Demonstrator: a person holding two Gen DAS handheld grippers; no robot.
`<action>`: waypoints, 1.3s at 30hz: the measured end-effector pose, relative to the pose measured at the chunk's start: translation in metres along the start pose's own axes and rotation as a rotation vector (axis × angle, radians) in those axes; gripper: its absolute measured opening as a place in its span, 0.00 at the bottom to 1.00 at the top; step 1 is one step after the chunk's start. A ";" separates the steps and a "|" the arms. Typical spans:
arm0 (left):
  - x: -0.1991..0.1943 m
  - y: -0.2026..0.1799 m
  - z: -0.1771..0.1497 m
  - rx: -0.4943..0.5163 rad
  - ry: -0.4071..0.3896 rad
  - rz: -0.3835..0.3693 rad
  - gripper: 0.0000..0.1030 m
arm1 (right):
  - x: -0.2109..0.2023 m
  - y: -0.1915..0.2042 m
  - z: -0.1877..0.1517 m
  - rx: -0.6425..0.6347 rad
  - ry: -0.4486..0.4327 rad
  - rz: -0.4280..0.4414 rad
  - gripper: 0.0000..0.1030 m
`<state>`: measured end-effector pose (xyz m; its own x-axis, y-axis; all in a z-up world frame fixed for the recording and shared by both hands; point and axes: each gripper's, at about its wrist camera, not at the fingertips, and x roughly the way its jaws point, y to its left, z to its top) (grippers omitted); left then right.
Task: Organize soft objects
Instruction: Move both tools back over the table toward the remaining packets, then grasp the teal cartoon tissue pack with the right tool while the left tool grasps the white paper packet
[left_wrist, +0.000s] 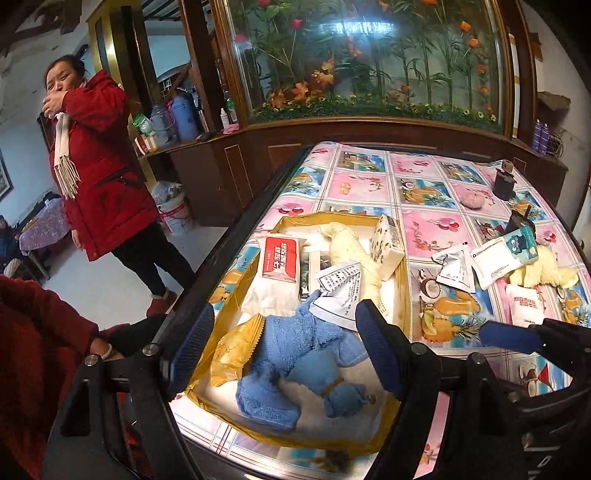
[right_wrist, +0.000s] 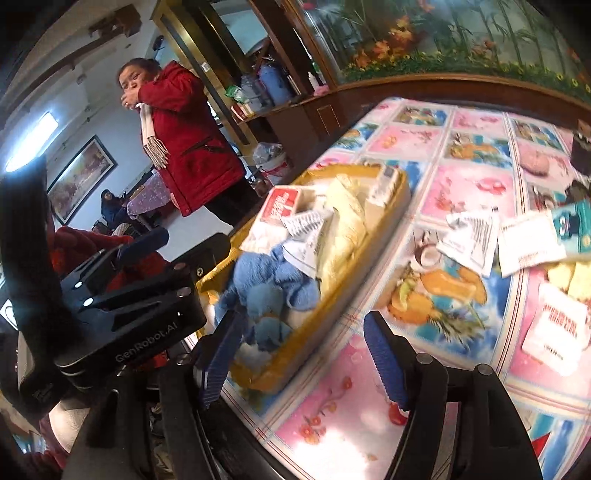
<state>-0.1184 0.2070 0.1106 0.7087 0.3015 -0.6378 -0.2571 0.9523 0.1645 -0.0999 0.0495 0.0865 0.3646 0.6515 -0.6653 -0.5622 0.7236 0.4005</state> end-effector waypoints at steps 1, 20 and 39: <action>0.000 -0.001 0.000 0.005 0.002 -0.011 0.77 | -0.002 0.000 0.000 -0.003 -0.009 -0.007 0.71; 0.031 -0.107 -0.009 0.088 0.190 -0.443 0.77 | -0.087 -0.181 -0.031 0.371 -0.113 -0.303 0.72; 0.055 -0.104 -0.020 0.033 0.272 -0.495 0.77 | -0.024 -0.181 0.018 0.251 0.037 -0.091 0.14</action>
<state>-0.0658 0.1234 0.0439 0.5435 -0.2001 -0.8152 0.0862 0.9793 -0.1830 0.0063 -0.0925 0.0411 0.3750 0.5757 -0.7266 -0.3248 0.8157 0.4787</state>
